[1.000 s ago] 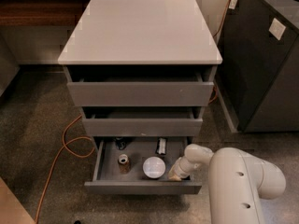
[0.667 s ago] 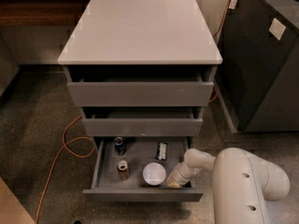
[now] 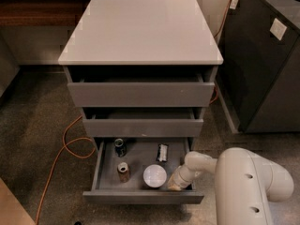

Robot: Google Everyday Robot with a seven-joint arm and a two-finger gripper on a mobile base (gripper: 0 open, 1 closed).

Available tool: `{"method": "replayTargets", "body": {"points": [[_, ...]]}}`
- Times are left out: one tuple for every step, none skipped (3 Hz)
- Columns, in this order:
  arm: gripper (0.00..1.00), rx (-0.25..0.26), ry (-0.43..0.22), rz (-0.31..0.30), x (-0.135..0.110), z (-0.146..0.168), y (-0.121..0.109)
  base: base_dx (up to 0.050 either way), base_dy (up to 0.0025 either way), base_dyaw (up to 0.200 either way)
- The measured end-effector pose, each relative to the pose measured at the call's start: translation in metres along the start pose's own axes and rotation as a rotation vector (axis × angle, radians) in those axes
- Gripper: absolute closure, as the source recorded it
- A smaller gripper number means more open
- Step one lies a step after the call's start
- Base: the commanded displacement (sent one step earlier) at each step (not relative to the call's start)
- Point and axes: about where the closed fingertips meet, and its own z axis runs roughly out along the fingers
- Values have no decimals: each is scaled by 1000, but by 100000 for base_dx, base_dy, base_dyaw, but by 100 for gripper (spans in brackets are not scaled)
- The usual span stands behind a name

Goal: Pick rxbar blueberry from bottom drawer and place on counter

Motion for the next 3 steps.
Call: {"method": "replayTargets", "body": {"points": [[100,-13,12,-9,5,2,20,0,0,0],[100,-28,19,-10,12,5,36,0,0,0],[100,-46,27,-10,19,8,55,0,0,0]]}}
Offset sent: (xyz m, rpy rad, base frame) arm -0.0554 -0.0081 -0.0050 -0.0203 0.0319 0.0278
